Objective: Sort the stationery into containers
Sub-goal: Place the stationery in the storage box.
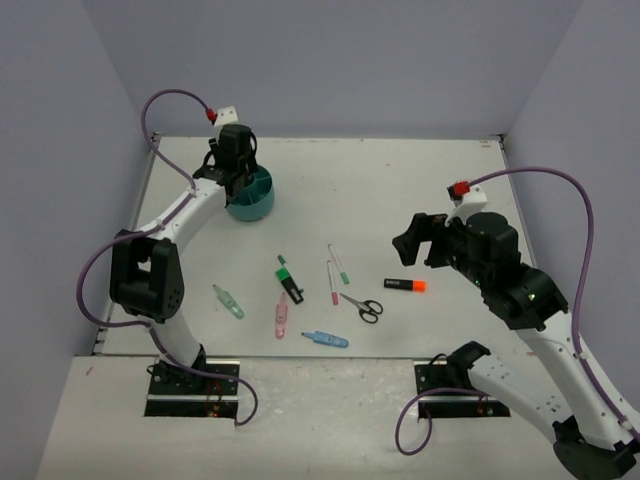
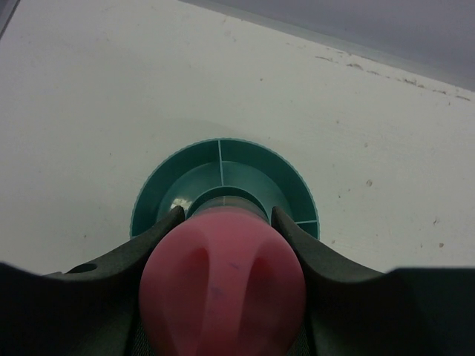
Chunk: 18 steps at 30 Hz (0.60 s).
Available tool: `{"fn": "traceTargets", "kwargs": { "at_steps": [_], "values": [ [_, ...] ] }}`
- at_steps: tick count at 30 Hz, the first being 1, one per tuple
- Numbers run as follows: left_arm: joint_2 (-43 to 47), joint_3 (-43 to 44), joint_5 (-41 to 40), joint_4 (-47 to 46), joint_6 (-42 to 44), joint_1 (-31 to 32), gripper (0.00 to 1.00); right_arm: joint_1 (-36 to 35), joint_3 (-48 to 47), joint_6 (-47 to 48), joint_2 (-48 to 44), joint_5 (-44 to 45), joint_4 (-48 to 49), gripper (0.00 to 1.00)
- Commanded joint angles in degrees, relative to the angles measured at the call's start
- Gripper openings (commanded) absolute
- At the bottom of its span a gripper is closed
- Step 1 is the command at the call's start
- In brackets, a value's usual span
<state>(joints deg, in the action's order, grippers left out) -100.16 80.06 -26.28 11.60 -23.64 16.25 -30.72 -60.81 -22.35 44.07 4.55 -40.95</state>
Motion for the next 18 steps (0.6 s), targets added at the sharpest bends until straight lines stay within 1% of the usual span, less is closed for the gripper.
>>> {"fn": "traceTargets", "kwargs": {
  "at_steps": [1, 6, 11, 12, 15, 16, 17, 18],
  "values": [
    [-0.1, -1.3, 0.3, -6.3, -1.6, -0.2, 0.00, 0.0, 0.8, 1.3, -0.7, -3.9, 3.1, 0.99],
    [-1.0, -1.9, 0.7, -6.6, -1.4, -0.2, 0.00, 0.0, 0.5, 1.6, -0.7, -4.3, 3.7, 0.99],
    [-1.5, -2.0, -0.5, -5.3, -1.8, -0.2, 0.00, 0.0, 0.3, 1.6, -0.7, -5.8, 3.7, 0.99],
    [-1.6, -1.9, -0.9, -4.9, -2.1, -0.2, 0.02, 0.0, 0.3, 1.6, -0.6, -6.0, 3.7, 0.99],
    [-1.9, -1.1, -0.9, -3.4, -2.9, -0.2, 0.32, 0.0, 0.3, 1.6, -0.5, -6.4, 3.8, 0.99],
    [-1.7, -0.7, -0.7, -2.7, -3.0, -0.1, 0.45, 0.0, 0.5, 1.7, -0.3, -6.5, 3.8, 0.99],
    [-1.2, -0.5, -0.6, -2.3, -3.5, -0.1, 0.56, 0.0, 0.5, 1.7, -0.2, -6.5, 3.8, 0.99],
    [-0.5, -0.4, -0.5, -2.0, -4.0, -0.1, 0.64, 0.0, 0.5, 1.7, 0.0, -6.5, 3.9, 0.99]
  ]
}}
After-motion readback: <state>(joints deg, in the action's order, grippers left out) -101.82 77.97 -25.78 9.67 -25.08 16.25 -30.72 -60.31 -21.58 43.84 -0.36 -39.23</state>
